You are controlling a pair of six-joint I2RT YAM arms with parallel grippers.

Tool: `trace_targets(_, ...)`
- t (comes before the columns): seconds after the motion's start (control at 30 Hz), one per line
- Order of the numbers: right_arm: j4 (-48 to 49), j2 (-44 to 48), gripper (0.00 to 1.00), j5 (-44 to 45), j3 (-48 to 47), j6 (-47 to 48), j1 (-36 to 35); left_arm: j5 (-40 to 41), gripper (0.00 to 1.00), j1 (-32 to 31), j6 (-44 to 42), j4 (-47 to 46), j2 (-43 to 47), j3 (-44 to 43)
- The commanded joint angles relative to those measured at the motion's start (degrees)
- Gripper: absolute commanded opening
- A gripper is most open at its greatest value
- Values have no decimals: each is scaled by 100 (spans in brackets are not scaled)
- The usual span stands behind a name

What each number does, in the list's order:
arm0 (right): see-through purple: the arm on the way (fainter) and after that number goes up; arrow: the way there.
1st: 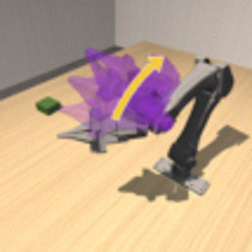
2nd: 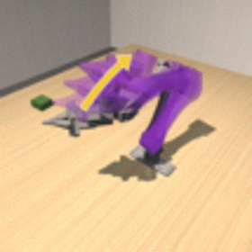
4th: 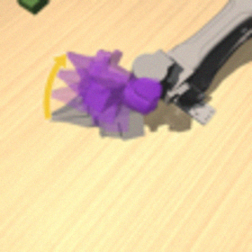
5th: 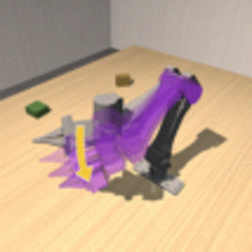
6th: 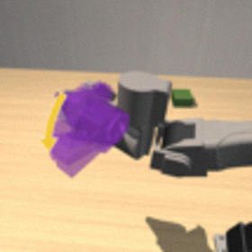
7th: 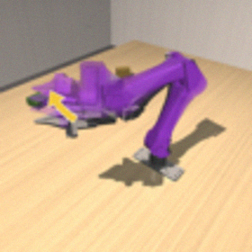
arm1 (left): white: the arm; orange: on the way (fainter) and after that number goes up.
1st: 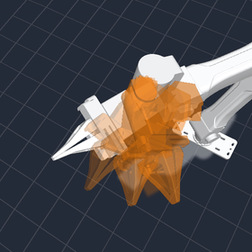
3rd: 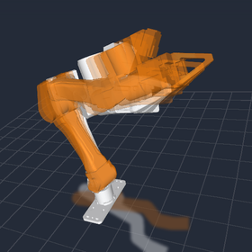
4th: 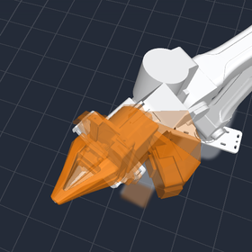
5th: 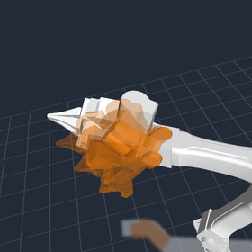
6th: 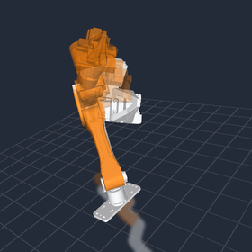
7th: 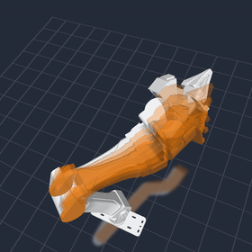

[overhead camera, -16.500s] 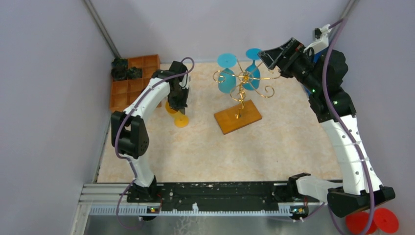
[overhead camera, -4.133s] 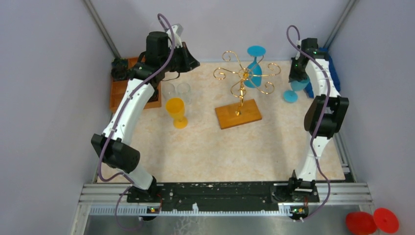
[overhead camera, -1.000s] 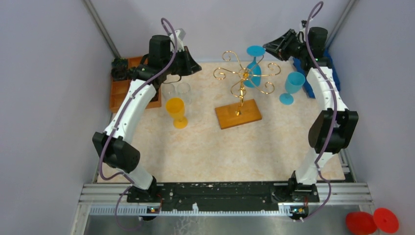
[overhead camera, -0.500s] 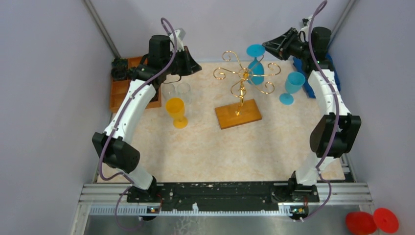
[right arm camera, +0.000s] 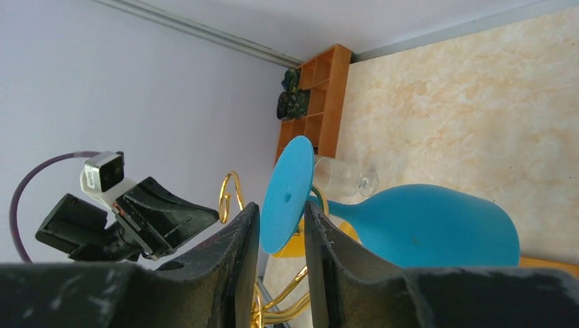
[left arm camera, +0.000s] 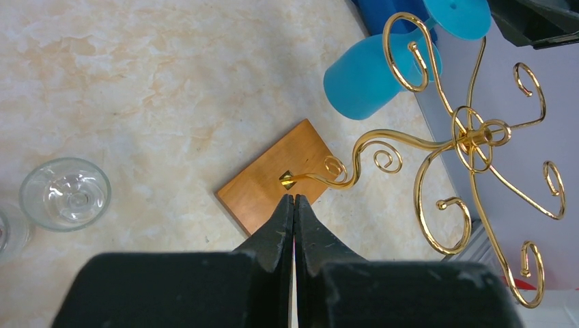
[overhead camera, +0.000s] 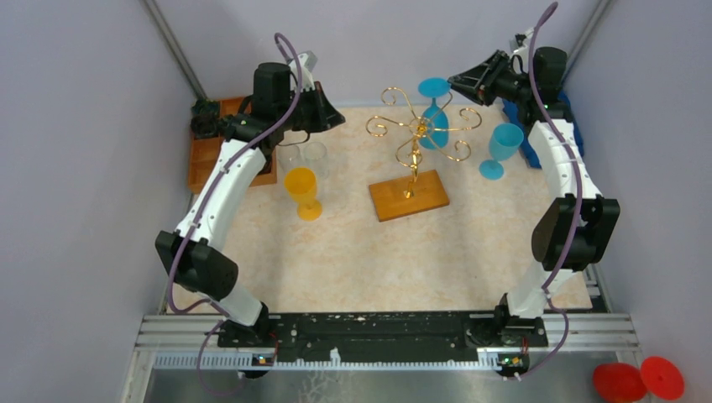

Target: Take the wine glass off the wine glass rack

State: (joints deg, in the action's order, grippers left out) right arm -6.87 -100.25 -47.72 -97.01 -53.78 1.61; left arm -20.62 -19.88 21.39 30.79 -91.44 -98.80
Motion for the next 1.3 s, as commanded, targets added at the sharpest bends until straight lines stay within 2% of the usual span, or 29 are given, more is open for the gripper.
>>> trace_targets(0.0, 206, 40, 30, -135, -28, -56, -68, -70, 2, -27, -3, -103, 205, 115)
trace_targets(0.47, 586, -129, 29, -152, 233, -233, -90, -85, 2, -30, -38, -141, 232, 169)
trace_targets(0.63, 461, -258, 26, -162, 4, -216, -120, -67, 2, -34, -45, -135, 217, 160)
trace_targets(0.7, 447, -291, 22, -171, -38, -213, -125, -65, 2, -33, -47, -145, 216, 160)
trace_targets(0.87, 370, -385, 22, -176, -88, -193, -125, -112, 2, -34, -38, -165, 188, 134)
trace_targets(1.0, 346, -412, 13, -142, -88, -191, -125, -116, 2, -34, -38, -185, 181, 163)
trace_targets(1.13, 614, -388, 12, -127, -45, -414, -125, -118, 2, -25, -55, -178, 187, 193)
trace_targets(1.27, 963, -337, 5, -133, -25, -758, -125, -109, 2, -29, -72, -161, 205, 227)
